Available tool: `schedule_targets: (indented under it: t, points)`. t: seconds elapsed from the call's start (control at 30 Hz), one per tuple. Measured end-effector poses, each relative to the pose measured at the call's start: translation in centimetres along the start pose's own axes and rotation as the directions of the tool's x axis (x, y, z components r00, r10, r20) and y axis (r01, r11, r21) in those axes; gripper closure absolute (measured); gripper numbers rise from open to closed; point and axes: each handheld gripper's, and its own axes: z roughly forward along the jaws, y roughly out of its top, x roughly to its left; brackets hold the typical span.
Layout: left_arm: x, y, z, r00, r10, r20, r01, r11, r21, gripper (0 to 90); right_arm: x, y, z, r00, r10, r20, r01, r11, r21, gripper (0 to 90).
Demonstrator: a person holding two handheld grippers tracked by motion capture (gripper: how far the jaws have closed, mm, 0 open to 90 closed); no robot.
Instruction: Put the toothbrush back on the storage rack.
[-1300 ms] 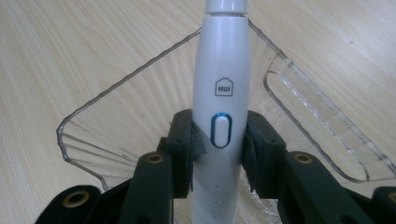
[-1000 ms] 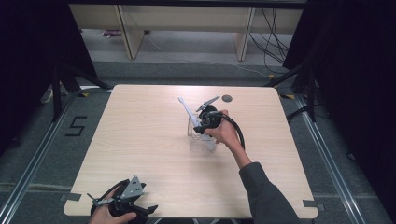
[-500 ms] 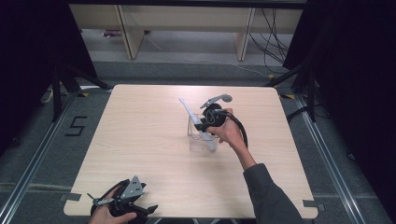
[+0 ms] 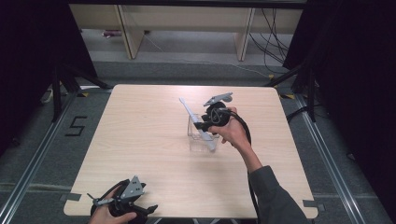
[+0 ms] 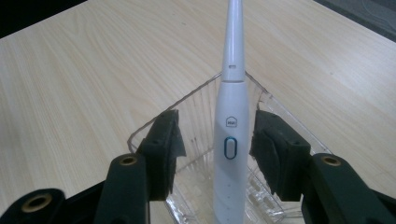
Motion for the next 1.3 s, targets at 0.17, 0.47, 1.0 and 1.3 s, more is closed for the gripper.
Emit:
schedule_targets:
  t: [0.17,0.47,1.0,1.3]
  points:
    - [0.0,0.0,0.0,1.0,0.0,0.0,0.0,1.0,0.0,14.8,-0.1,-0.1,-0.9,1.0,0.001,0.001,-0.001,0.9996,-0.029,47.9]
    - [0.0,0.0,0.0,1.0,-0.002,-0.001,0.002,1.0,-0.001,14.8,-0.3,-0.5,-2.5,0.999,0.04,-0.018,-0.041,0.997,-0.066,38.3]
    - [0.1,0.1,-0.1,1.0,-0.003,0.0,0.003,1.0,-0.004,14.7,-0.7,-2.5,-5.9,0.9983,0.057,0.01,-0.054,0.9851,-0.163,33.3]
    - [0.1,0.1,-0.1,1.0,-0.008,-0.003,0.008,0.9999,-0.014,14.7,-0.5,-3.8,-7.0,0.9963,0.085,0.014,-0.081,0.9798,-0.183,32.4]
